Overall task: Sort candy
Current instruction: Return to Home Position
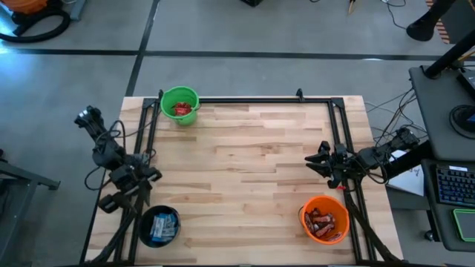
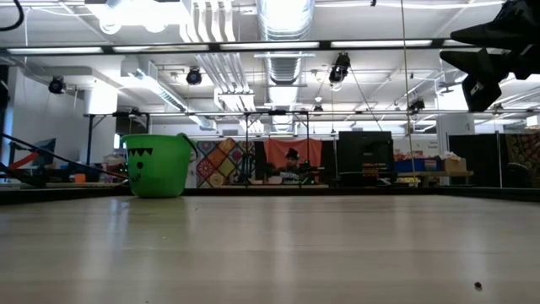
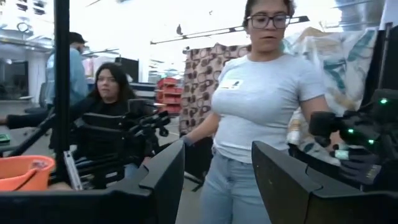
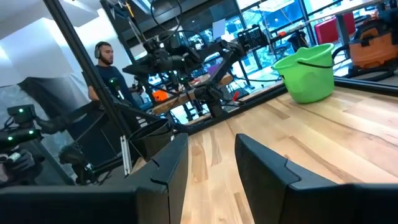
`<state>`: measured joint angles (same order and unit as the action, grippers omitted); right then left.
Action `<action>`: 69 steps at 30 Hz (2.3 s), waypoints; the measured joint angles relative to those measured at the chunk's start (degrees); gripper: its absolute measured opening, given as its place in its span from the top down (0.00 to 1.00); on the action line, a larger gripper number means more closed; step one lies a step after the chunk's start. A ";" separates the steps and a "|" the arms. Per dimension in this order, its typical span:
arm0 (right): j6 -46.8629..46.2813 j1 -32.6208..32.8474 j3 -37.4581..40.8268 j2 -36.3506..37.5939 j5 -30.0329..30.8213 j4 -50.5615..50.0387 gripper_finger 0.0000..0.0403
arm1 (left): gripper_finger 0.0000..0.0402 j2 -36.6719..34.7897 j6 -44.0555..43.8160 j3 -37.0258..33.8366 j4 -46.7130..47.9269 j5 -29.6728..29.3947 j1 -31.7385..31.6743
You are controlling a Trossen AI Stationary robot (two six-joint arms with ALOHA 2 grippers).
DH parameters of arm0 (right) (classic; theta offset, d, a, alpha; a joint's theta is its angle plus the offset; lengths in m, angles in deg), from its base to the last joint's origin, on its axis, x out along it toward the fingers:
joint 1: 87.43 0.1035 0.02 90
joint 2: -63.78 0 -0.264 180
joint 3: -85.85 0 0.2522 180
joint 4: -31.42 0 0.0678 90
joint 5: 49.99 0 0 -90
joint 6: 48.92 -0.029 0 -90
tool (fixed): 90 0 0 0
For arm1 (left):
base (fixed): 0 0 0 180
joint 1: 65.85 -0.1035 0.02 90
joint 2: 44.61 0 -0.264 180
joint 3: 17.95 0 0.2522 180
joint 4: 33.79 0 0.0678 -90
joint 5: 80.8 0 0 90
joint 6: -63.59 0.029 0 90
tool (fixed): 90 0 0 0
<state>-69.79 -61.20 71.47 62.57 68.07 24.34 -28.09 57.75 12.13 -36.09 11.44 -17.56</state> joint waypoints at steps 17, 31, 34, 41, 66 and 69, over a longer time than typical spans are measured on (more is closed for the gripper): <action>0.05 0.00 0.03 0.00 0.00 -0.02 0.69 | 0.58 -7.84 0.68 -8.63 -1.01 0.16 -0.02; 0.05 0.00 0.04 -0.01 0.02 -0.01 0.69 | 0.58 -8.98 5.36 -11.10 1.26 -2.08 -0.02; 0.05 0.00 0.04 -0.01 0.00 -0.01 0.69 | 0.58 -9.04 5.43 -11.24 3.35 -3.92 -0.02; 0.05 0.00 0.04 -0.02 0.02 -0.02 0.69 | 0.58 -10.95 4.00 -15.52 -0.63 -8.02 -0.02; 0.05 -0.02 0.04 -0.09 0.04 -0.47 0.69 | 0.58 -16.55 2.32 -15.76 10.99 -10.93 -16.64; 0.05 -0.02 0.04 -0.09 0.04 -0.48 0.69 | 0.58 -16.53 2.61 -15.78 12.68 -15.26 -16.93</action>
<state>-69.74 -61.22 71.51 62.48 68.11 23.86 -44.62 60.36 -3.65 -23.41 -3.82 -34.49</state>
